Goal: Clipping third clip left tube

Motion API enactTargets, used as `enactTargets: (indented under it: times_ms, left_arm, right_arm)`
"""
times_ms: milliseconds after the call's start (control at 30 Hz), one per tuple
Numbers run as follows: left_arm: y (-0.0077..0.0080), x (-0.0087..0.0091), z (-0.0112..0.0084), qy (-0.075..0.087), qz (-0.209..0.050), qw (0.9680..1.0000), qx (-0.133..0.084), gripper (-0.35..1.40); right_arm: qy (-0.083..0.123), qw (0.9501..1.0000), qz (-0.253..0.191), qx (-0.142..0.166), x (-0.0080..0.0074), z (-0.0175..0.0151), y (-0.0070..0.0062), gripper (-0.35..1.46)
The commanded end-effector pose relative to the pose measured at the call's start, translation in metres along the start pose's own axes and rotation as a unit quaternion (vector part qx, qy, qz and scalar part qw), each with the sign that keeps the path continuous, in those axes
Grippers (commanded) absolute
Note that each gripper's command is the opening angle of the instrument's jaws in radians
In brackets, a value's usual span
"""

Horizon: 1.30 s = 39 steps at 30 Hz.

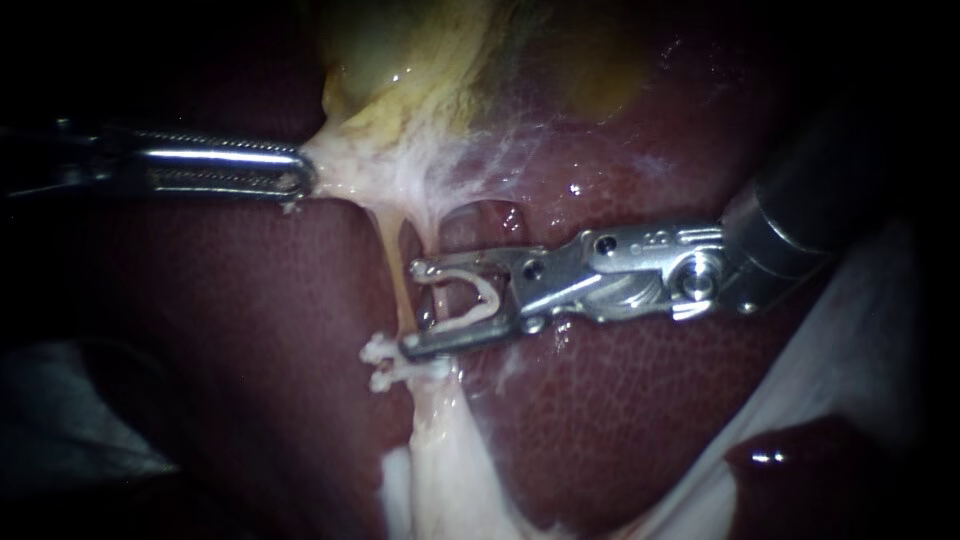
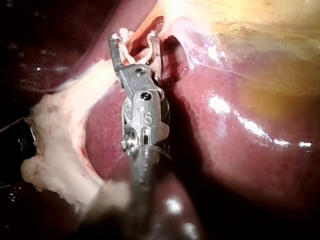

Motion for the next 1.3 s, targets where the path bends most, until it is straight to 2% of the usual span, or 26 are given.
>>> enactTargets:
  times_ms: [33,233,467,633,733,833,933,1133,1300]
  left_arm:
    - [0.0,0.0,0.0,0.0,0.0,1.0,0.0,-0.35]
    - [0.0,0.0,0.0,0.0,0.0,1.0,0.0,-0.35]
    - [0.0,0.0,0.0,0.0,0.0,1.0,0.0,-0.35]
    - [0.0,0.0,0.0001,0.0,0.0,1.0,0.0,-0.35]
    - [0.0,0.0,0.0001,0.0,0.0,1.0,0.0,-0.35]
    - [0.0,0.0,0.0001,0.0,0.0,1.0,0.0,-0.35]
    - [-0.0001,0.0,0.0001,0.0,0.0,1.0,0.0,-0.35]
    - [-0.0001,-0.0001,0.0001,0.0,0.0,1.0,0.0,-0.35]
    - [-0.0001,-0.0001,0.0001,0.0,0.0,1.0,0.0,-0.35]
  right_arm:
    - [0.004,1.0,0.004,0.003,0.0,0.0001,0.0002,0.5]
    - [0.027,0.9993,0.013,0.023,0.0003,0.0015,0.0009,0.49]
    - [0.05,0.997,0.029,0.051,0.0009,0.0034,0.0008,0.49]
    - [0.061,0.9953,0.029,0.069,0.0016,0.0039,0.0,0.48]
    - [0.065,0.9946,0.029,0.075,0.0026,0.0038,-0.0008,0.47]
    - [0.066,0.9943,0.03,0.078,0.0035,0.0037,-0.0014,0.45]
    - [0.068,0.9948,0.033,0.069,0.0044,0.0034,-0.0016,0.44]
    - [0.068,0.9948,0.038,0.066,0.0048,0.003,-0.0014,0.34]
    - [0.067,0.9946,0.041,0.067,0.0047,0.0027,-0.0016,0.07]
